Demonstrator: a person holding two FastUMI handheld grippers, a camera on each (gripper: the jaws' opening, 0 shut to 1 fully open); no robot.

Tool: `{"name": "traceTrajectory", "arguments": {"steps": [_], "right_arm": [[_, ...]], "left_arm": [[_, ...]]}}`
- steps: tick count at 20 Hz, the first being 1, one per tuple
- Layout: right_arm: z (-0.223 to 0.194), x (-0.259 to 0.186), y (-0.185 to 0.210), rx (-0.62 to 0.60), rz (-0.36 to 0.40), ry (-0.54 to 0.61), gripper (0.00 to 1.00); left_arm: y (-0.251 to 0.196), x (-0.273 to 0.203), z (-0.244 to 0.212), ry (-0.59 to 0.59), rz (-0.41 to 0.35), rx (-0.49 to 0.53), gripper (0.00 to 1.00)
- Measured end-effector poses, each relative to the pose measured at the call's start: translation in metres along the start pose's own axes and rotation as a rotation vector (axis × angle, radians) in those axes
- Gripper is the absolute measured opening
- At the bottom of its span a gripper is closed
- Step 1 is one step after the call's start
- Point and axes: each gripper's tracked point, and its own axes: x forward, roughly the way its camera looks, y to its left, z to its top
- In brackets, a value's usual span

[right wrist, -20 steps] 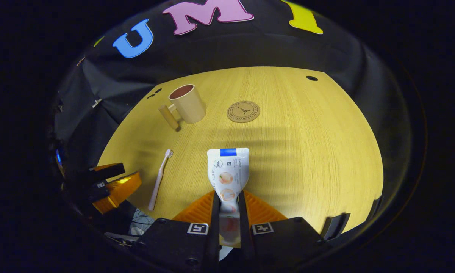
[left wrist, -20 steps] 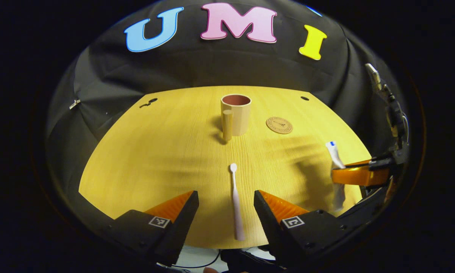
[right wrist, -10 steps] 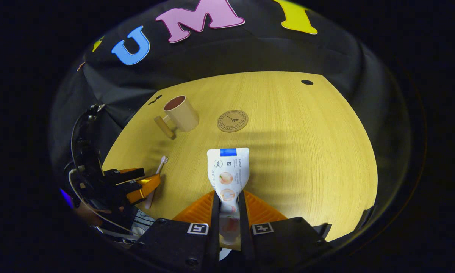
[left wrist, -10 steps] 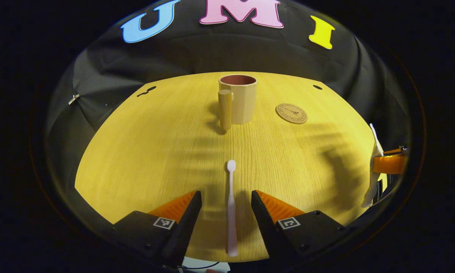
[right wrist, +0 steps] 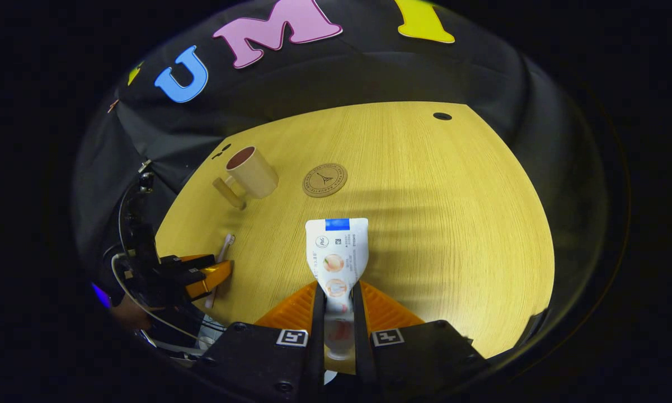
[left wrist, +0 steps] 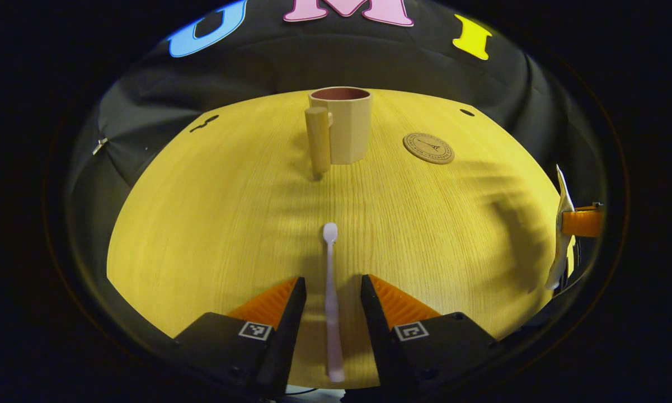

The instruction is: Put the toothbrush and toothpaste on the desktop into the cup, then pick up the cup and place it on the coaster on the desktop.

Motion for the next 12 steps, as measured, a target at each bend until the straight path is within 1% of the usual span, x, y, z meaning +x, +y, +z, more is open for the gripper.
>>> {"name": "traceTrajectory", "arguments": {"steps": [1, 2, 4, 6, 7, 10, 12], "right_arm": [[0.001, 0.0, 0.0, 0.002, 0.005, -0.004, 0.27], [0.003, 0.0, 0.001, 0.005, 0.01, -0.006, 0.27], [0.005, 0.0, 0.003, 0.01, 0.017, -0.01, 0.27], [0.006, -0.001, 0.004, 0.014, 0.02, -0.018, 0.27], [0.007, -0.001, 0.004, 0.019, 0.019, -0.022, 0.27], [0.013, -0.002, 0.006, 0.039, 0.017, -0.037, 0.27], [0.02, -0.003, 0.011, 0.052, 0.02, -0.059, 0.27]], "left_arm": [[0.004, 0.0, 0.001, -0.007, 0.016, -0.009, 0.61], [0.005, 0.002, 0.002, -0.019, 0.031, -0.002, 0.49], [0.003, 0.007, 0.006, -0.027, 0.036, 0.057, 0.25], [0.002, 0.005, 0.007, -0.029, 0.043, 0.123, 0.12], [0.002, 0.007, 0.008, -0.029, 0.039, 0.128, 0.11], [0.003, 0.006, 0.011, -0.019, -0.004, 0.055, 0.07], [0.005, 0.007, 0.017, -0.039, -0.03, 0.048, 0.06]]}}
